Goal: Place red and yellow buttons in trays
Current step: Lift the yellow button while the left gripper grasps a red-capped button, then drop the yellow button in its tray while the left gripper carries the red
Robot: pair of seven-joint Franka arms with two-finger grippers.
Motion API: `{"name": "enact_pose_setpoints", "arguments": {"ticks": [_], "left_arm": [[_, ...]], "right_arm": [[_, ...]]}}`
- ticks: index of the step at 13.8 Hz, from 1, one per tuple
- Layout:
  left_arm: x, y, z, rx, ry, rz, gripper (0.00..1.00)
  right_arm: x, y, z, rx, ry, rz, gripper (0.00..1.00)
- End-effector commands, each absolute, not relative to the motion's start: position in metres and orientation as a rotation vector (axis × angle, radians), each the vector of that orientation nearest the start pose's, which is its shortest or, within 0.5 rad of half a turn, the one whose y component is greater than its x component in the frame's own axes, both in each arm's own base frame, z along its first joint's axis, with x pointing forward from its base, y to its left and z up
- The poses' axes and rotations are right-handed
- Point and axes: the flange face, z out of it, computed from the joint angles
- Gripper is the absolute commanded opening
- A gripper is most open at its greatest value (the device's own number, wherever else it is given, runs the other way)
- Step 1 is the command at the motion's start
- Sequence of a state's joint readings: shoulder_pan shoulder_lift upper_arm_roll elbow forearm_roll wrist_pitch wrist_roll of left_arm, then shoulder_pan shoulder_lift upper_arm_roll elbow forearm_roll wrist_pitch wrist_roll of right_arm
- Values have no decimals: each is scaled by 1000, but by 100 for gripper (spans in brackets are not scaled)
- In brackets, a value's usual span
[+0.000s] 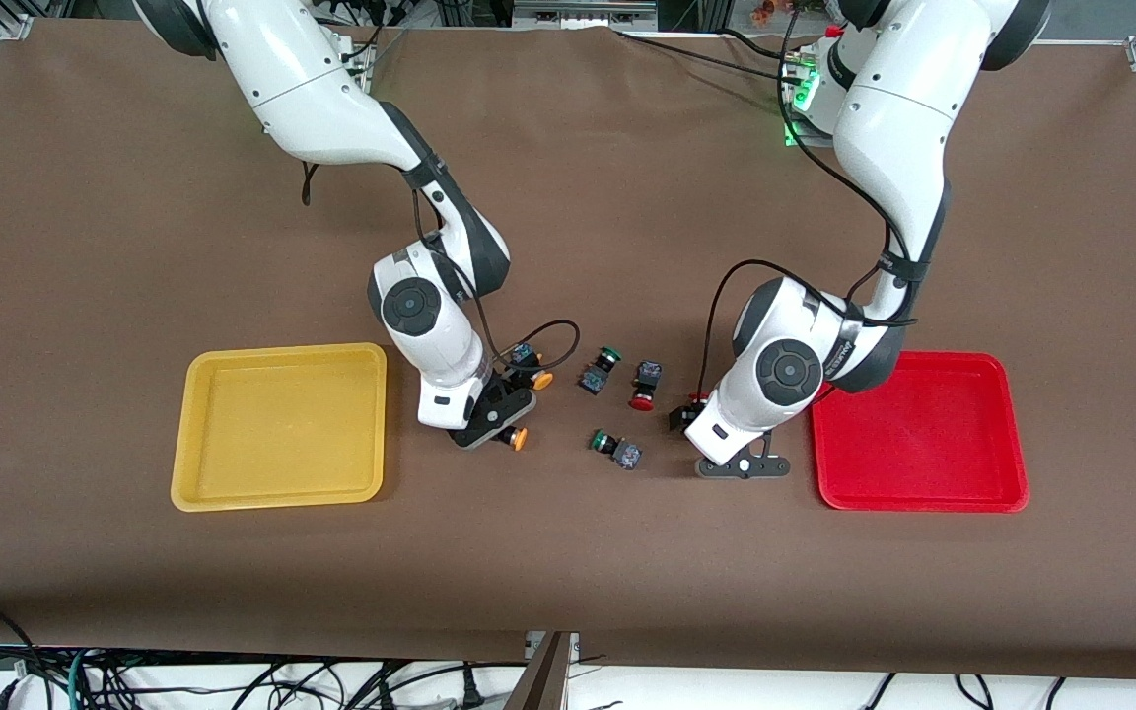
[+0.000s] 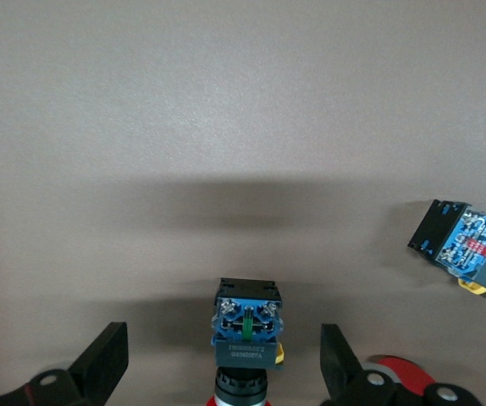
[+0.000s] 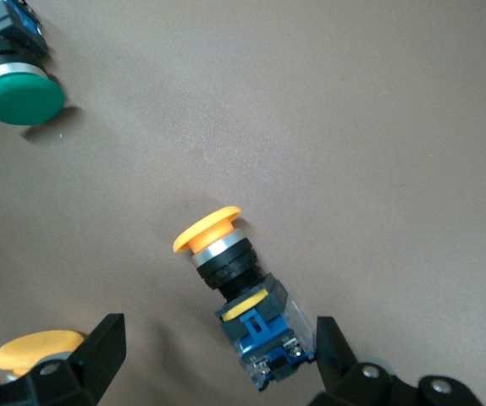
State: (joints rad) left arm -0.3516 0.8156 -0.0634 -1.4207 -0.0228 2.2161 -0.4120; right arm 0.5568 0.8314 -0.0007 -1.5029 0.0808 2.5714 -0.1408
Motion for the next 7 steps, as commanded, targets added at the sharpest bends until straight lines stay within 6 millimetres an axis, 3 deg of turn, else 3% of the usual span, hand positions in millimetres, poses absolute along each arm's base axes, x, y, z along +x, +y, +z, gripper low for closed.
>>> {"name": "enact_pose_setpoints", "arguments": {"ticks": [1,5,6,7], "left_arm": [[668,-291,201,-3194,-56,61,100],[660,-300,186,-3182,-27,93,100],[658,-300,184,-3181,-24,98,85],[657,-301,184,-3180,-23,103,65]], "right_arm": [[627,382,188,-2883,-1055,-368,99],[634,372,175,-2881,-1068,-407,96],[634,374,175,-2878,-1065,-416,84],[635,373,177,-2878,-1063,-418,68]]}}
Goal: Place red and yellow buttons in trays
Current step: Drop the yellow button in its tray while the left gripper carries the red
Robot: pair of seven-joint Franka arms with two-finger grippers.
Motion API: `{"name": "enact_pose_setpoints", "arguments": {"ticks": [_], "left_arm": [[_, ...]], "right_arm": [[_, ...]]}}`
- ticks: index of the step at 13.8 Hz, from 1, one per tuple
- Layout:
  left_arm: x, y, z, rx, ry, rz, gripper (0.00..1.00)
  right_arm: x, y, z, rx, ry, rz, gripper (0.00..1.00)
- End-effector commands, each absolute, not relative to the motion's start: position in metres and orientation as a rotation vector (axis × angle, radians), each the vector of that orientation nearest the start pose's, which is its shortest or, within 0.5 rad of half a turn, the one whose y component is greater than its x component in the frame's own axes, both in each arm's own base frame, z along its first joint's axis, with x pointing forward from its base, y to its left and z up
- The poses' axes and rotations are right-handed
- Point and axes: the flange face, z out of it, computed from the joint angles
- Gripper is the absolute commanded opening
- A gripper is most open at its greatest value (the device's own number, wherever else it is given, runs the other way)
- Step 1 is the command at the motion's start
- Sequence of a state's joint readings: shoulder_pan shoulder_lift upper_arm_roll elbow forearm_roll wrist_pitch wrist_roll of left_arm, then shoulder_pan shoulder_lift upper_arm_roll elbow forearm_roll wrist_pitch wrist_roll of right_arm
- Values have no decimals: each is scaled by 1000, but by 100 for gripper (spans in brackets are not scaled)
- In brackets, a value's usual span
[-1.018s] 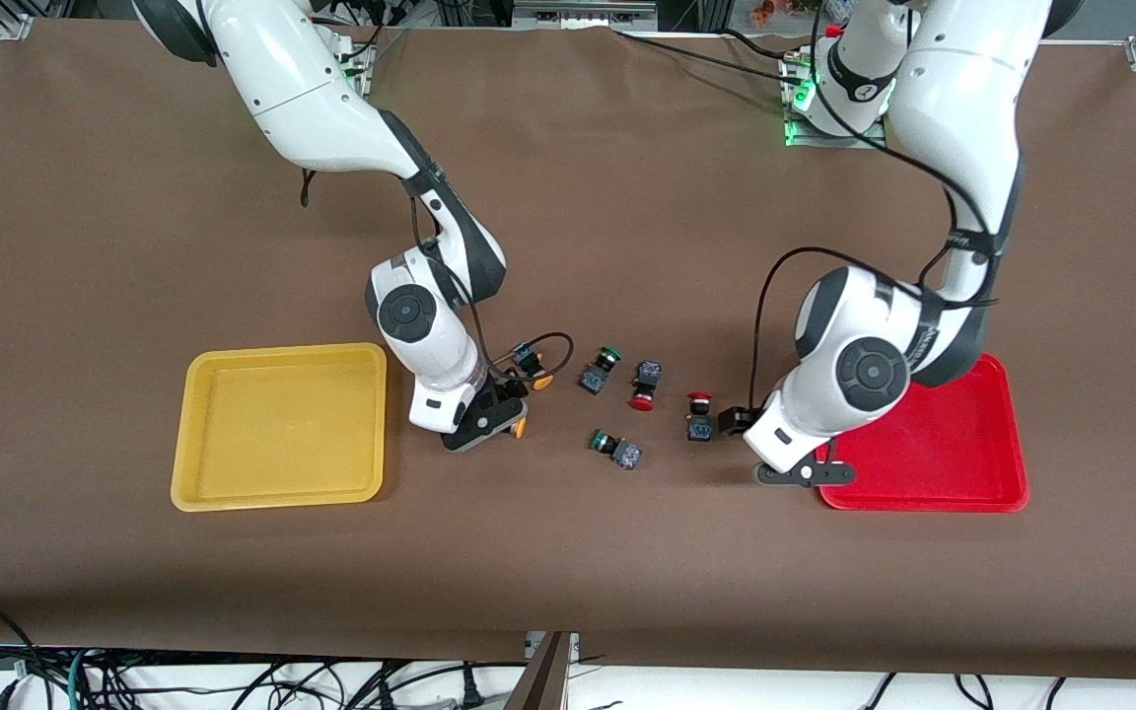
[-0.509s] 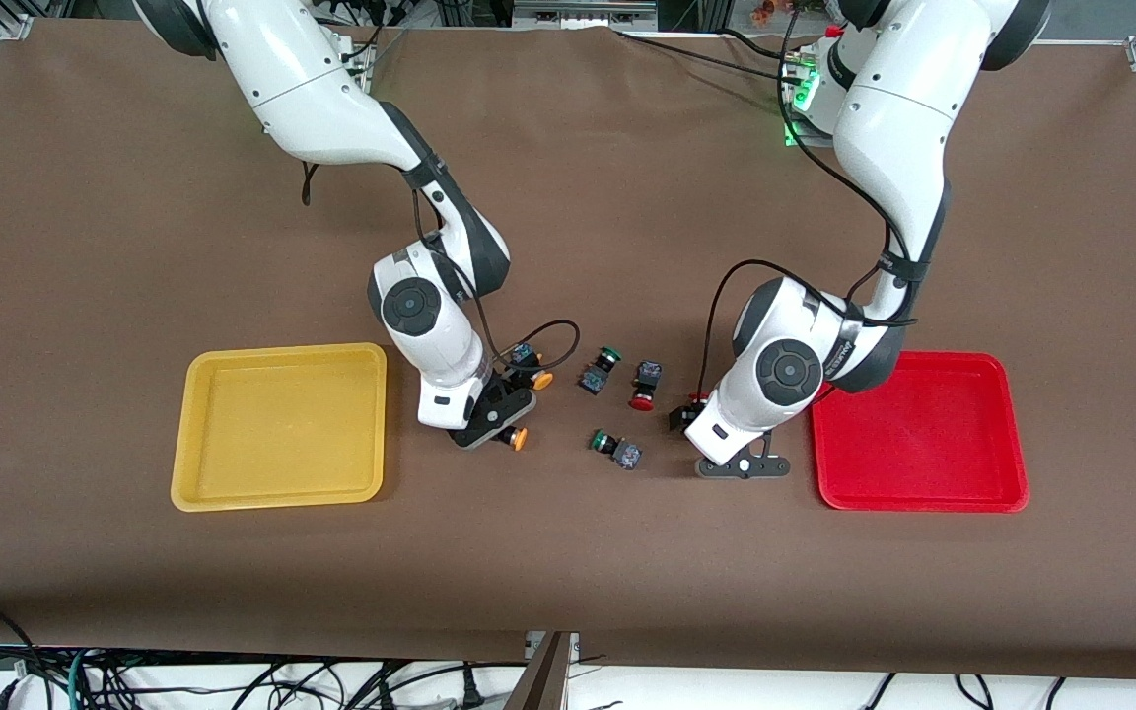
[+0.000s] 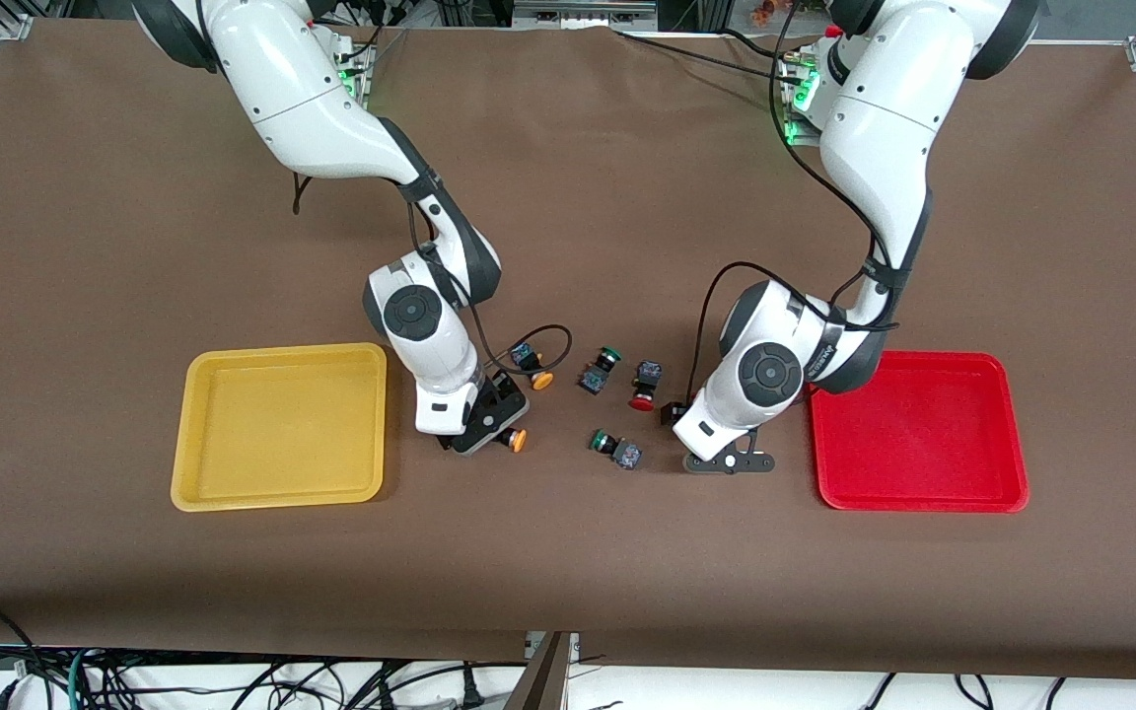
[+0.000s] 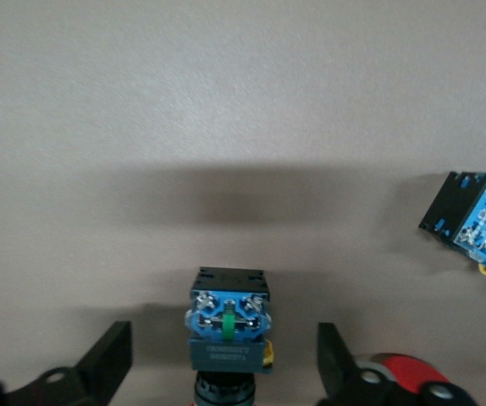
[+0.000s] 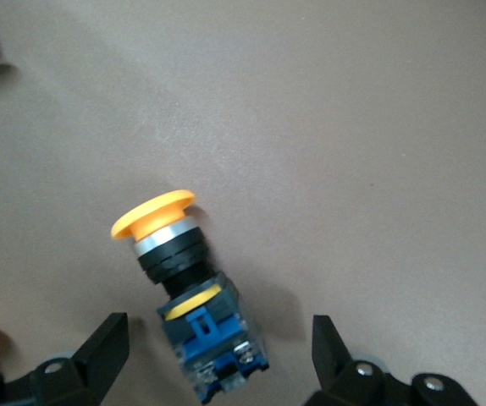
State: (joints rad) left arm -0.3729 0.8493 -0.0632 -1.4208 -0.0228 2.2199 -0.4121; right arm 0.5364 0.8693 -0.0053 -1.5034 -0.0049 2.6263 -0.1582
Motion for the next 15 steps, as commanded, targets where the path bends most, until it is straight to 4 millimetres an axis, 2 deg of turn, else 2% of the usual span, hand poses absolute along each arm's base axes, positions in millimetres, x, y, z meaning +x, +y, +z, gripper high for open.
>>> {"name": "enact_pose_setpoints", "arguments": {"ticks": [1,3,5,6,8,9,11,12,13,15], "left_arm": [[658,-299,184,-3179,-27,102,62],[656,-300,181,-3177,-15,111,49],[657,-299,181,-3177,-14,111,18],[658,-299,184,-3178,-12,106,10],[668,-288,202,-3183,-37,79,9],[674,-272,212,-3178,-22,92,9],[690,-225,244,-3184,58,99,9],[698,-189,260,-3190,99,118,9],[703,-155,275,-3195,154,143,9],[706,-101,292,-3196,204,196,10]], "right_arm": [[636,371,178,-2877,-1065,-423,49],[638,370,181,-2876,-1057,-429,23],[639,368,183,-2877,-1053,-429,7],[638,366,182,-2879,-1049,-419,0],[644,351,202,-2896,-1018,-392,0],[648,341,220,-2913,-1005,-354,0],[661,294,254,-2945,-1009,-253,0],[662,264,265,-2945,-1029,-203,0],[662,224,271,-2954,-1013,-183,0],[661,147,260,-2955,-1046,-115,0]]}}
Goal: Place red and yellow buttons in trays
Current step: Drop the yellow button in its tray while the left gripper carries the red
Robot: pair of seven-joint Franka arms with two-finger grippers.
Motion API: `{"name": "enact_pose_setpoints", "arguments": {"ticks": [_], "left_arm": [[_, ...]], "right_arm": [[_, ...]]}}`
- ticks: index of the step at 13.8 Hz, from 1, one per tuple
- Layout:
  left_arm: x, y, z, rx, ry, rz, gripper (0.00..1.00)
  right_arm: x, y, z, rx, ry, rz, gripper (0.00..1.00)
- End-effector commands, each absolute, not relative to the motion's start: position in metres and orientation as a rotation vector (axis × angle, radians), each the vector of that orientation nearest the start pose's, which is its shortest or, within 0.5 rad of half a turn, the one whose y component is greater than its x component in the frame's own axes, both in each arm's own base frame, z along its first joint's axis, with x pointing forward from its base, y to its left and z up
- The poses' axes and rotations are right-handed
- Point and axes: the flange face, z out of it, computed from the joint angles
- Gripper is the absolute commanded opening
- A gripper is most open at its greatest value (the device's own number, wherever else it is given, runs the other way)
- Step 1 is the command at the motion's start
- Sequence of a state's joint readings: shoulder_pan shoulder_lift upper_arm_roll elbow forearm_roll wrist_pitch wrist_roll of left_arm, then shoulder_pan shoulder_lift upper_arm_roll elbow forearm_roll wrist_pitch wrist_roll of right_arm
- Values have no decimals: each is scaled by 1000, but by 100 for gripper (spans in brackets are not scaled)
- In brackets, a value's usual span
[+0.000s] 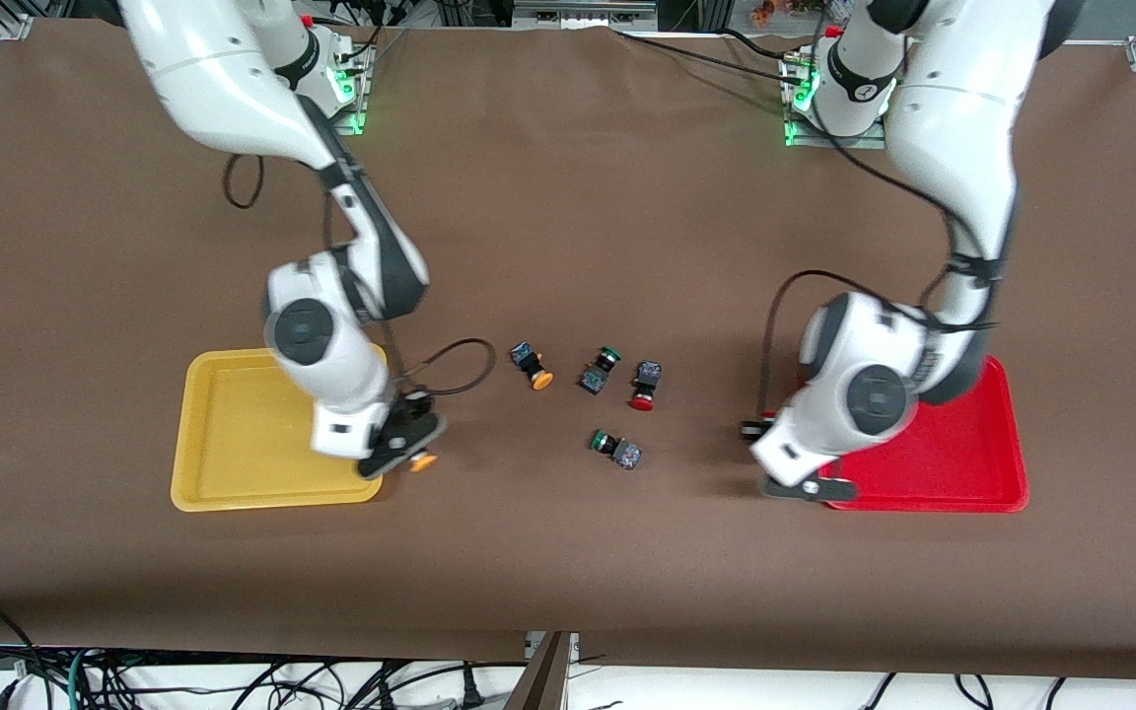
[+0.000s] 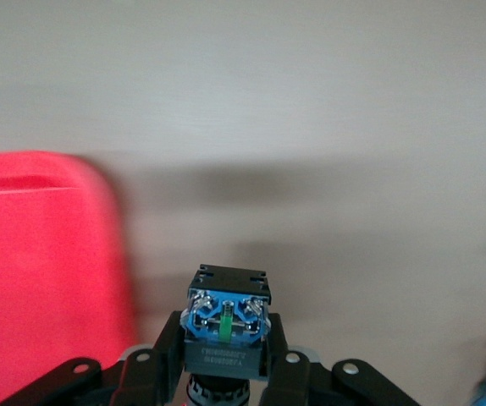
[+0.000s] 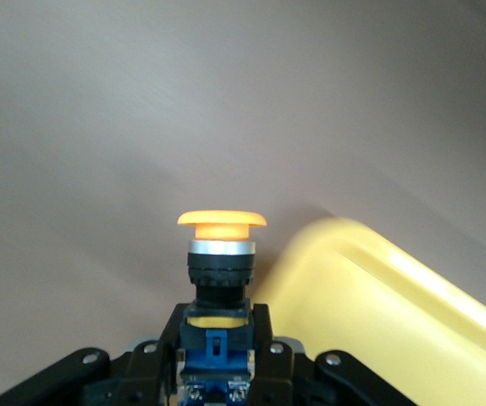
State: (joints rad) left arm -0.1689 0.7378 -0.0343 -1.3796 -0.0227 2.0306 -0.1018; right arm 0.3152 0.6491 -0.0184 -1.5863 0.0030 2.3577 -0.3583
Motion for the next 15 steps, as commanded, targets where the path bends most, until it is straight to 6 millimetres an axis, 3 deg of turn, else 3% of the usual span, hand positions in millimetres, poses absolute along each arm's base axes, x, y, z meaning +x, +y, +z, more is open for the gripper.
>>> {"name": "enact_pose_setpoints", "arguments": {"ticks": [1,2,3,4,5,7,9,11,15], "left_arm": [[706,-71,297,-3194,190,219,10],[706,-40,298,-3198,172,244,11],[704,-5,297,-3205,156,262,11],[701,21,298,-3211,142,290,11],[695,46,292,-3216,99,327,11],[684,90,280,-3228,-11,359,12],[673,119,265,-3233,-91,398,12],[663,122,241,-3233,-114,368,12],[657,128,215,-3215,-67,281,14]], "right_arm": [[663,108,248,-2957,-1046,-92,0],[667,77,235,-2956,-1056,-90,0],[668,59,219,-2957,-1029,-84,33],[668,53,213,-2947,-951,-85,49],[667,57,213,-2921,-860,-92,71],[668,66,225,-2895,-806,-79,85],[671,112,249,-2869,-703,-38,88],[666,180,267,-2864,-559,-37,88],[614,329,268,-2909,-398,-20,88]]}}
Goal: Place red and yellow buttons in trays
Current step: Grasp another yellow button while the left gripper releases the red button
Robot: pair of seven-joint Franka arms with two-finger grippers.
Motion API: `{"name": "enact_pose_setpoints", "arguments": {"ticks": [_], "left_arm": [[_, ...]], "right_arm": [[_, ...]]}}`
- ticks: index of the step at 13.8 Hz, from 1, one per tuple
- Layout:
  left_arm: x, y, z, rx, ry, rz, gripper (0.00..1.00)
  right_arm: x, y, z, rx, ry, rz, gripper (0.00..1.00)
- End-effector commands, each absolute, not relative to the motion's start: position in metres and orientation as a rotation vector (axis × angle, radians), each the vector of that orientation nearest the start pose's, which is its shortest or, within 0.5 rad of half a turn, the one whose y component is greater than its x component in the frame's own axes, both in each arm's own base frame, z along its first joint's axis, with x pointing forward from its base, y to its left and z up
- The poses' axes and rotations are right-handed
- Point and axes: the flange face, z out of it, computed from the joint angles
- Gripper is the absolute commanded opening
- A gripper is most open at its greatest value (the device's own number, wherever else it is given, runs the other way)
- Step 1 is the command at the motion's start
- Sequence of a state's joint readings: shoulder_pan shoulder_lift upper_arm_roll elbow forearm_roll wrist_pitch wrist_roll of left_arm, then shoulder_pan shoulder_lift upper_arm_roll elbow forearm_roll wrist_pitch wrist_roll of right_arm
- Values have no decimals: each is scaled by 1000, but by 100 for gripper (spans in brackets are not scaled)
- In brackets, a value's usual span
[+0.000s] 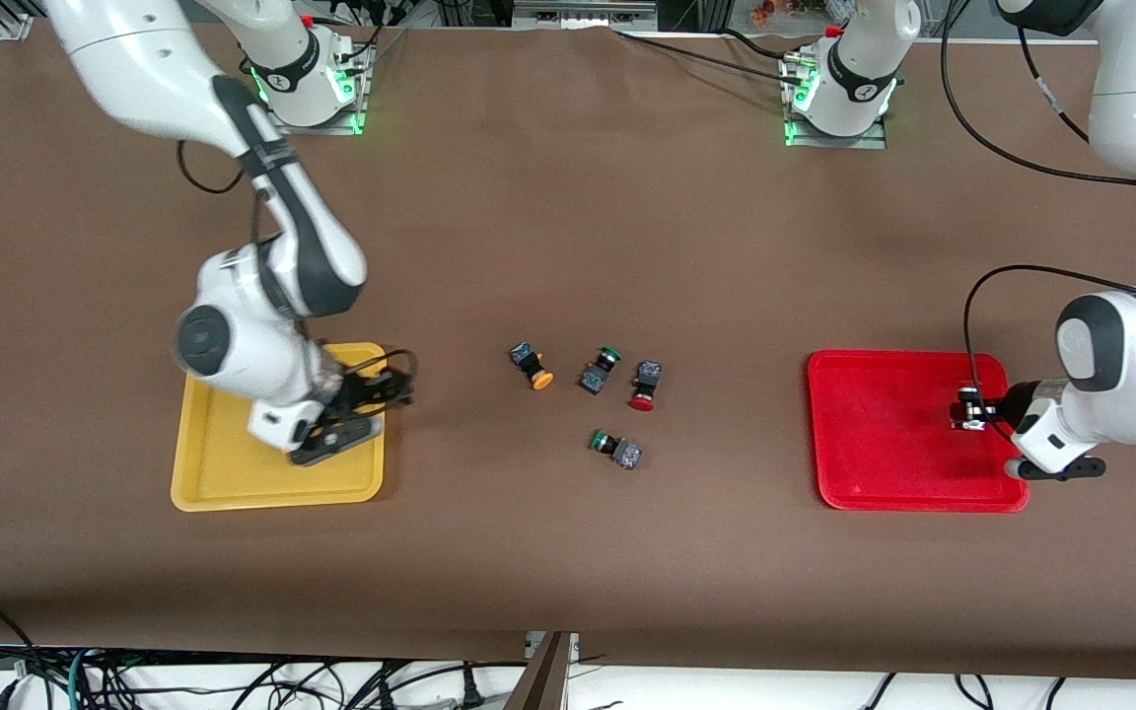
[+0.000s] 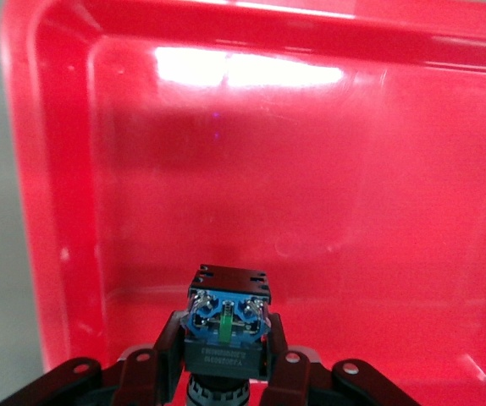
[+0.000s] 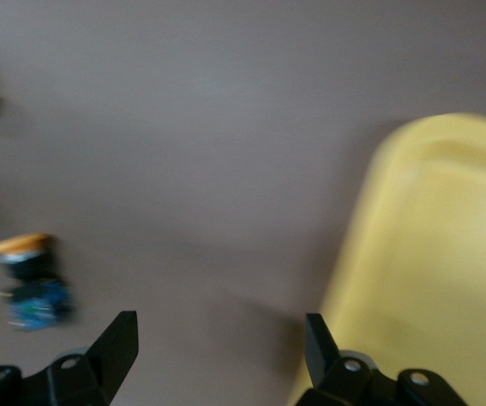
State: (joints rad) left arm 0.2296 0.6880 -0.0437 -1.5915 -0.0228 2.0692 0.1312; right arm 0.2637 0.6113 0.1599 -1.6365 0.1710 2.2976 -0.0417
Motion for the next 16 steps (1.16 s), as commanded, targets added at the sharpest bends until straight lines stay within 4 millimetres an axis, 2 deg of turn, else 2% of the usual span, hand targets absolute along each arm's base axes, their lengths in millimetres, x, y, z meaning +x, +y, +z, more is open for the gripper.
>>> {"name": "enact_pose_setpoints", "arguments": {"ticks": [1,3,4,6,7,8,9,10,11,13,14,15,16], "left_arm": [[654,130,205,-3218,-38,267,14],[645,143,190,-3216,-36,213,14],[641,144,184,-3216,-30,203,14],[636,148,179,-3217,-43,197,17],[635,150,177,-3217,-48,199,23],[636,150,175,-3218,-51,202,40],[637,150,177,-3218,-55,199,69],[639,151,182,-3218,-59,194,90],[644,147,190,-3219,-60,177,100],[658,130,218,-3230,-29,183,100],[672,111,237,-3240,17,182,100],[683,86,254,-3243,50,197,100],[690,57,264,-3238,49,209,100]], "right_arm": [[604,352,263,-2935,-366,-52,88],[578,393,233,-2964,-320,-39,88],[566,411,225,-2962,-294,-49,88],[558,420,214,-2973,-269,-45,88],[555,422,208,-2974,-277,-46,88],[548,429,202,-2975,-292,-49,86],[545,432,198,-2992,-289,-73,81],[543,434,192,-3011,-294,-87,69],[540,436,188,-3021,-299,-88,54],[543,433,188,-3036,-351,-113,27],[548,428,190,-3049,-384,-134,10],[555,421,197,-3055,-393,-147,0],[570,402,209,-3079,-404,-138,0]]}}
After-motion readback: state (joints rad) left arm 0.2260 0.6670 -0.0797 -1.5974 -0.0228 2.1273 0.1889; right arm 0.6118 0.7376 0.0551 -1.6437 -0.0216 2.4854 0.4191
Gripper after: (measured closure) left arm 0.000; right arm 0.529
